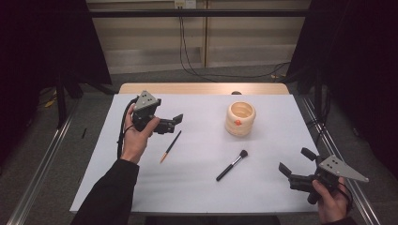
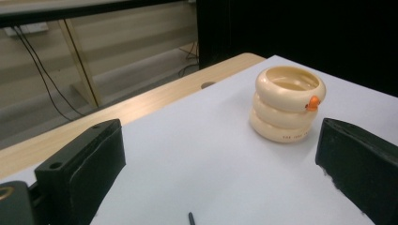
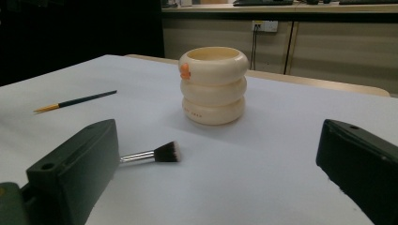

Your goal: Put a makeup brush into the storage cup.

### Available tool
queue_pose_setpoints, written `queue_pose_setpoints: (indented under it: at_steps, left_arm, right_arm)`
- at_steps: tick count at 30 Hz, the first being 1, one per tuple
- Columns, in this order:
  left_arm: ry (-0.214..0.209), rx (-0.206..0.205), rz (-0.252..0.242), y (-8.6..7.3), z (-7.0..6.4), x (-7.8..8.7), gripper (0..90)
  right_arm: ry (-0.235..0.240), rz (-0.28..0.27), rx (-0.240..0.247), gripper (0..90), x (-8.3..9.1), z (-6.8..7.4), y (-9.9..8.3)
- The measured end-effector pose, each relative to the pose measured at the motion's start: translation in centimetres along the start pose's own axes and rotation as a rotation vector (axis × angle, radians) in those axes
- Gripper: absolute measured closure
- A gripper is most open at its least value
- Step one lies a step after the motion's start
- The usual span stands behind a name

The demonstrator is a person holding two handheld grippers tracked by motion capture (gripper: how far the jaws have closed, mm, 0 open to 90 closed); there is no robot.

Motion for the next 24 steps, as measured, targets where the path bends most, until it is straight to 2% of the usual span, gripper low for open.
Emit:
queue_pose_setpoints:
  at_steps: [2, 3, 4, 6, 9, 10, 11, 12, 13, 14, 15, 16, 17, 18, 19, 20, 21, 22, 24]
  left_arm:
    - [-0.025, 0.003, 0.03, -0.2, 0.0, 0.0, 1.9]
    - [-0.047, -0.009, 0.059, -0.3, -0.2, 0.2, 2.6]
    - [-0.047, -0.009, 0.059, -0.3, -0.2, 0.2, 2.4]
    - [-0.051, -0.036, 0.134, -0.9, -0.1, 0.2, 2.7]
    - [-0.054, -0.059, 0.21, -1.5, -0.2, 0.0, 2.8]
    - [-0.054, -0.059, 0.21, -1.5, -0.2, 0.0, 2.8]
    - [-0.057, -0.069, 0.252, -1.9, -0.2, -0.2, 2.8]
    - [-0.058, -0.06, 0.275, -2.2, -0.2, -0.4, 2.7]
    - [-0.058, -0.06, 0.275, -2.2, -0.2, -0.4, 2.7]
    - [-0.052, -0.064, 0.335, -2.8, -0.1, -0.7, 2.7]
    - [-0.052, -0.064, 0.335, -2.8, -0.1, -0.7, 2.9]
    - [-0.049, -0.071, 0.382, -3.5, 0.0, -1.0, 3.1]
    - [-0.049, -0.071, 0.382, -3.5, 0.0, -1.0, 3.0]
    - [-0.061, -0.06, 0.439, -4.2, 0.1, -1.2, 3.0]
    - [-0.061, -0.06, 0.439, -4.2, 0.1, -1.2, 3.1]
    - [-0.066, -0.074, 0.463, -4.5, 0.1, -1.2, 3.2]
    - [-0.077, -0.087, 0.511, -5.3, 0.2, -1.5, 3.2]
    - [-0.078, -0.086, 0.527, -5.6, 0.2, -1.6, 3.6]
    - [-0.075, -0.118, 0.57, -6.2, 0.2, -1.8, 4.2]
  right_arm:
    - [0.001, 0.001, 0.002, 0.0, 0.0, 0.0, 0.0]
    - [-0.004, 0.0, 0.0, 0.0, 0.0, -0.1, 0.0]
    - [-0.005, -0.002, -0.002, 0.0, 0.0, -0.1, 0.0]
    - [-0.002, -0.001, 0.002, 0.0, 0.1, -0.1, 0.0]
    - [0.0, 0.001, 0.004, 0.0, 0.0, -0.1, 0.0]
    - [0.002, 0.002, 0.005, 0.0, 0.0, 0.0, 0.0]
    - [0.002, 0.002, 0.005, 0.0, 0.0, 0.0, 0.0]
    - [0.002, 0.003, 0.006, 0.0, 0.0, -0.1, 0.0]
    - [0.002, 0.004, 0.007, 0.0, 0.0, -0.1, 0.0]
    - [0.001, 0.002, 0.001, 0.0, 0.0, 0.0, 0.0]
    - [0.001, 0.002, 0.001, 0.0, 0.0, 0.0, 0.0]
    - [0.006, 0.004, 0.004, 0.0, 0.0, 0.0, 0.0]
    - [0.006, 0.006, 0.012, 0.0, 0.0, 0.0, 0.0]
    - [0.007, 0.005, 0.01, 0.0, 0.0, 0.0, 0.0]
    - [0.007, 0.008, 0.009, 0.0, 0.0, 0.0, -0.1]
    - [0.002, 0.002, 0.001, 0.0, 0.0, 0.0, 0.0]
    - [0.003, 0.003, 0.001, 0.0, 0.0, 0.0, 0.0]
    - [0.004, 0.004, 0.002, 0.0, 0.0, 0.0, 0.0]
    - [0.006, 0.003, 0.006, 0.0, 0.0, 0.0, 0.0]
Point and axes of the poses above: each handheld gripper's, and its own axes: x roughly backward along the jaws, y roughly out of its top, z roughly to its left, the point moved 8 cm from there along -x, roughly forward along the jaws, and after that the axes turned 10 degrees about y, right-handed, at the moved point
